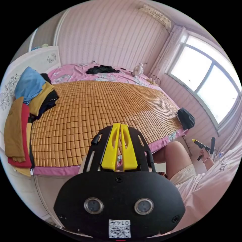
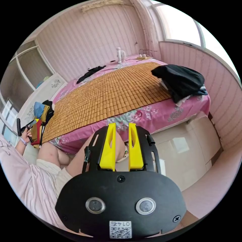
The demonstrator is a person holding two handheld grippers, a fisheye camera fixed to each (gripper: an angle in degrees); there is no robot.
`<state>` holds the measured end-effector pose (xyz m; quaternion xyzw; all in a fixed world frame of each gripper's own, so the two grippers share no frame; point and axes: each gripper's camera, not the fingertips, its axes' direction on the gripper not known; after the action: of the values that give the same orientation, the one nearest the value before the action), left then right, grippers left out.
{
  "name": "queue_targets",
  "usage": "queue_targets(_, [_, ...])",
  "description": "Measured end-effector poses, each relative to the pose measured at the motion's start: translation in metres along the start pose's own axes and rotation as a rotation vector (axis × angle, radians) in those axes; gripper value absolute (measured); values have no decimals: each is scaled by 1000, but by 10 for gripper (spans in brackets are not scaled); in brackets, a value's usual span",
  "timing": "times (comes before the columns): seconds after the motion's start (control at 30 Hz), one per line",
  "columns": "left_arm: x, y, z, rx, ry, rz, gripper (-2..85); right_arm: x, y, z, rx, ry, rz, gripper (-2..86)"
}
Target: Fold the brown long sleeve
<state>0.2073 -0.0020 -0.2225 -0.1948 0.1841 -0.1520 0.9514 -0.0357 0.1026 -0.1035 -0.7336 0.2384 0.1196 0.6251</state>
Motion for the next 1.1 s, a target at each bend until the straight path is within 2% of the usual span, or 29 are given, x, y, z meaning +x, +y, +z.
queue_targets(0.1, [-34,55,-78,147,-129,-42,-6,-105,-47,-19,50,-114,-262,99])
queue_targets(0.17, [-64,105,-135,255,-237,-110,3,-170,-73,-23,54,-121,-428,101])
queue_targets(0.27, [-100,172,-191,365,-268,-208,43,-280,-109,-24,36,-157,-704,110])
queue_targets(0.33, [-121,214,-215,404,-291,-281,48,-371,-130,-30,-6,-259,-922,127])
queue_targets(0.47, [-162,308,-246,430,-419,-465,52,-500,-149,-39,-31,-416,-1167,131])
queue_targets(0.57, [-189,353,-253,432,-417,-577,64,-601,-162,-36,-91,-532,-1335,131])
queue_targets(0.7, [-215,368,-251,416,-474,-580,84,-739,-178,-27,-147,-596,-1531,130])
queue_targets(0.83, [-257,347,-242,413,-453,-516,95,-865,-200,-13,-178,-651,-1598,121])
queue_targets(1.0, [-313,303,-226,427,-445,-501,105,-989,-218,15,-242,-578,-1611,113])
queue_targets(1.1, [-343,276,-208,390,-414,-518,114,-1052,-211,28,-293,-480,-1721,105])
